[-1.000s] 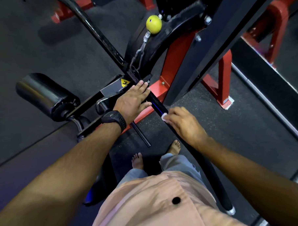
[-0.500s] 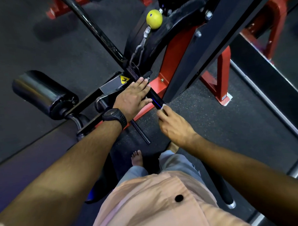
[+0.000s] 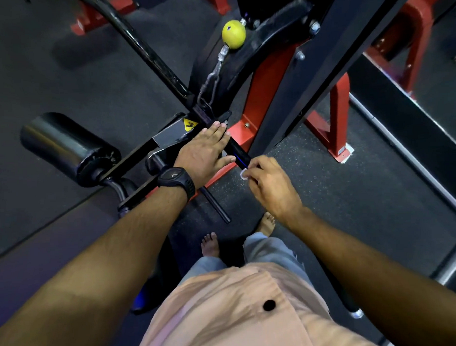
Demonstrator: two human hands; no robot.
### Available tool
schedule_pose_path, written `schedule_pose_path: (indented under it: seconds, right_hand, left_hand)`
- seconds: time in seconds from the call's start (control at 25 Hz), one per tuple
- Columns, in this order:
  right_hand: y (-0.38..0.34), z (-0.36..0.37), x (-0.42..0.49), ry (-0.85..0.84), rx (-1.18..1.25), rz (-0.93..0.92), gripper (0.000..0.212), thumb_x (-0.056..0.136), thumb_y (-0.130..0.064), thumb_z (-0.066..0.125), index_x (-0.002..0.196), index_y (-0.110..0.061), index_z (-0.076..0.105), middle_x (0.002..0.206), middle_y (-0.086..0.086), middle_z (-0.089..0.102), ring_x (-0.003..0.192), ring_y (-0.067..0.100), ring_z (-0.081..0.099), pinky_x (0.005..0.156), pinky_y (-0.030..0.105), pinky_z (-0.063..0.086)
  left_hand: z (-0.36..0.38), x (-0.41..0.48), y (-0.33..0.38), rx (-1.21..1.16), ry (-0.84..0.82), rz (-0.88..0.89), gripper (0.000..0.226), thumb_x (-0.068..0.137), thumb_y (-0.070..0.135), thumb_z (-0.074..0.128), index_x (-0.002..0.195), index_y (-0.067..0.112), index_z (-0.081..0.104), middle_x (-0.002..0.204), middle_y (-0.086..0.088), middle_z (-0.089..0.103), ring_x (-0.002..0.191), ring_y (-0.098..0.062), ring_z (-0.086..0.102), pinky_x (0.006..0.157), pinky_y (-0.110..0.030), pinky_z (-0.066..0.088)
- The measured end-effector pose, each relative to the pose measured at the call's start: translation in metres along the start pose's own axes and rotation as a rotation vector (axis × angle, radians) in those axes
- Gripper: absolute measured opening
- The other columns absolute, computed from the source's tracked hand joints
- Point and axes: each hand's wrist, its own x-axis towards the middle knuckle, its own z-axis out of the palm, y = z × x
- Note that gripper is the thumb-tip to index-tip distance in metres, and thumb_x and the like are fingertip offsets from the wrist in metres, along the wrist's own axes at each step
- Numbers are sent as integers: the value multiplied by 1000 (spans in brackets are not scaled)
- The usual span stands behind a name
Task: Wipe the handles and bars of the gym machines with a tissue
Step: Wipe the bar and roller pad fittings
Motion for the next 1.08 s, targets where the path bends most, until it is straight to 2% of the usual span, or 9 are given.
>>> schedule_pose_path:
  seconds: [0.12,0.24,0.36,0.48,0.64,0.8,0.88,1.0,1.08]
  right_hand:
    - [-11,5,-16,154,119,174,15,89,-3,66,100,-9,74,109,2,62,105,12,60,82,24,50]
    - [-3,2,-4,79,155,251,13,89,-9,68,99,-13,74,109,-1,62,99,9,62,82,29,53]
    - [4,-4,-20,101,203,243,11,90,-13,70,100,-13,74,107,-1,65,100,9,64,89,24,51]
    - [11,-2,0,71,285,333,12,95,-24,66,98,-14,73,101,-2,68,90,8,63,84,26,50]
    - [20,-1,14,30,396,477,9,95,-24,64,95,-20,72,92,-8,70,85,7,64,79,30,52]
    - [26,7,35,-107,601,641,14,96,-28,62,84,-23,67,79,-9,68,74,7,61,78,38,53]
    - [31,12,54,-177,827,734,15,96,-22,62,86,-13,69,82,5,70,73,15,62,74,42,55]
    - [43,2,48,-388,1080,917,18,99,-13,57,104,-1,69,98,22,73,71,19,67,60,29,56]
    - [45,-8,46,-519,1161,937,24,103,-13,49,113,0,67,102,23,73,74,20,72,53,24,56]
  left_hand:
    - [0,-2,2,-22,-13,-29,70,100,51,41,153,7,28,162,-9,19,151,-19,8,121,-30,3]
    - [2,-1,5,-37,-10,-47,70,100,51,42,153,6,28,162,-10,18,151,-19,8,122,-31,4]
    - [4,-3,9,-68,-35,-80,72,99,52,42,153,6,26,163,-9,16,152,-18,6,122,-31,3]
    - [6,-4,12,-116,-6,-100,74,98,53,44,153,7,27,163,-8,16,151,-16,5,121,-28,0]
    - [6,-8,15,-109,-9,-111,73,99,52,45,153,8,26,163,-7,16,151,-16,6,120,-26,0]
    - [7,-8,16,-121,-3,-123,73,99,51,45,154,8,25,163,-7,15,151,-16,5,121,-28,2]
    - [7,-7,19,-106,-15,-137,73,99,51,44,154,8,24,163,-7,15,151,-17,5,122,-29,2]
    - [4,-7,16,-71,-32,-135,73,99,53,41,155,10,21,164,-6,13,151,-16,3,121,-28,0]
    - [6,-9,18,-77,-29,-133,74,99,54,39,155,10,22,164,-7,14,151,-16,3,122,-29,1]
